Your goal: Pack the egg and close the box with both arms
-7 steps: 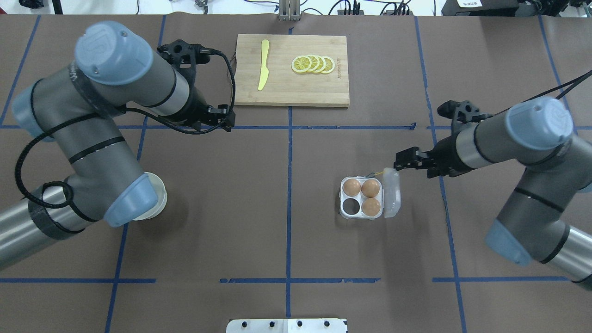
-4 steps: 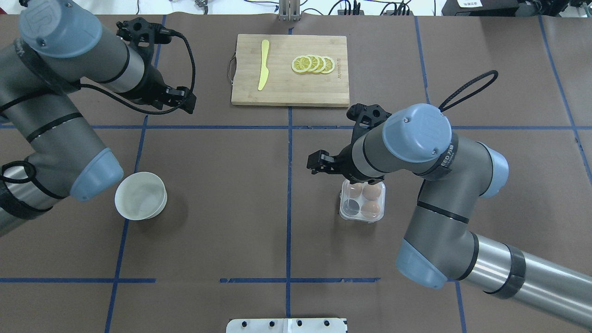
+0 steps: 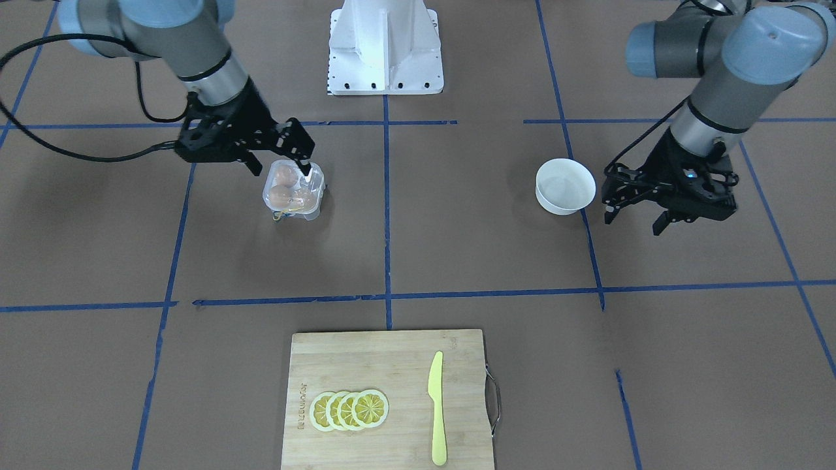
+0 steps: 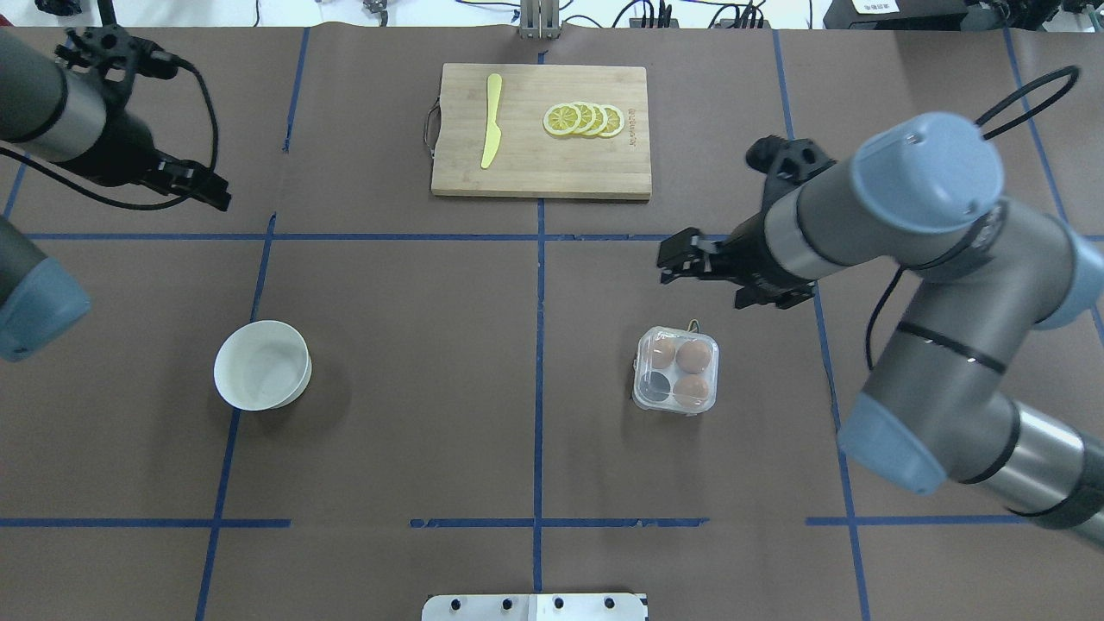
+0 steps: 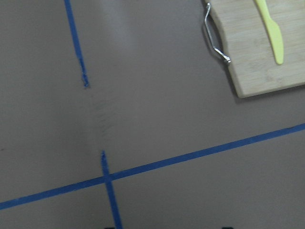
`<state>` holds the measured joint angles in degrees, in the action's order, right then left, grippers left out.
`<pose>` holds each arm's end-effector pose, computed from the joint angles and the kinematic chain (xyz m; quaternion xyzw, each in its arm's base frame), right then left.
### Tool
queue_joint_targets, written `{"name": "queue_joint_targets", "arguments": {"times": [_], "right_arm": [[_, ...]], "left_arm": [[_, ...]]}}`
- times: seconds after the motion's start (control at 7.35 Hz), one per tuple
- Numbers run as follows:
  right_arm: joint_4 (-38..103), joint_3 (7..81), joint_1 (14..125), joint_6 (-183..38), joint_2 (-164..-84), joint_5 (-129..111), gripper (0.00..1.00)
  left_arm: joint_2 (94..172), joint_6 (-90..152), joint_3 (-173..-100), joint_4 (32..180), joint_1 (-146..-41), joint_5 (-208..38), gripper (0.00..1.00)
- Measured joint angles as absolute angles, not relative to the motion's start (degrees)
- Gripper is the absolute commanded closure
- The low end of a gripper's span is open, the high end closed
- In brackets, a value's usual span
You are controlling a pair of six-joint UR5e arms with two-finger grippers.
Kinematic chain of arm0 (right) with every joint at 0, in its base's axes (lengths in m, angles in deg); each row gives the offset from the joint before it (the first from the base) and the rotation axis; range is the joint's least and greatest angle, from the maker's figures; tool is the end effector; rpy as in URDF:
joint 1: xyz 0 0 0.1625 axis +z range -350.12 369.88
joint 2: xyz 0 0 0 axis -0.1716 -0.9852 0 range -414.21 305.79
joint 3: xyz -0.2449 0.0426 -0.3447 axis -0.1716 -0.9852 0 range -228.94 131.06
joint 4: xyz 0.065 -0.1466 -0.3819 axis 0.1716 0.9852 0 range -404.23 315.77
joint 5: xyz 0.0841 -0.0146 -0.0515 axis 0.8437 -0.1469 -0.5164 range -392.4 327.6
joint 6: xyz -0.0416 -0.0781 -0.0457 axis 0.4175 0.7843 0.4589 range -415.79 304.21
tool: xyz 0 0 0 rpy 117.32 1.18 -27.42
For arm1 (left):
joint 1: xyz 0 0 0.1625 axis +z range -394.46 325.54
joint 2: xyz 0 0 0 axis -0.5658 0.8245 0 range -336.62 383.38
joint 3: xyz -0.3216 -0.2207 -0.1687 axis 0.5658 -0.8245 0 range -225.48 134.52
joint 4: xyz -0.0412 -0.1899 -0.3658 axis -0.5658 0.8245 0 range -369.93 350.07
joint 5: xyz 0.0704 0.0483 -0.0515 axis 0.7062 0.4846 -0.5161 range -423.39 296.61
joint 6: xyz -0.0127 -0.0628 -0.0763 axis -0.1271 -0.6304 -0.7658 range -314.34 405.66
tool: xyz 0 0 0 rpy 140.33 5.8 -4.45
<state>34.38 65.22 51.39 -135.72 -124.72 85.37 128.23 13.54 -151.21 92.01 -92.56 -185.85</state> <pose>-0.3580 -0.4328 0.2613 0.0035 -0.4964 0.1265 0.8588 0.2370 -0.5319 0.3684 0.1572 0.4054 0.0996 0.8950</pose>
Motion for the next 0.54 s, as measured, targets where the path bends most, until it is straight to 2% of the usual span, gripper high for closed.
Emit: {"name": "queue_joint_targets", "arguments": {"times": [0.41,0.54], "right_arm": [[34.7,65.0,69.1,-113.0,-135.3,98.5,0.0],[34.9,62.5,75.8,-102.9,-137.8,102.1,0.0]], "left_arm": [[117.6,32.0,-145.0,102.0,-104.6,-196.1,0.18],[116.6,39.8,-141.6,102.8,-109.5,-198.2,0.0]]}}
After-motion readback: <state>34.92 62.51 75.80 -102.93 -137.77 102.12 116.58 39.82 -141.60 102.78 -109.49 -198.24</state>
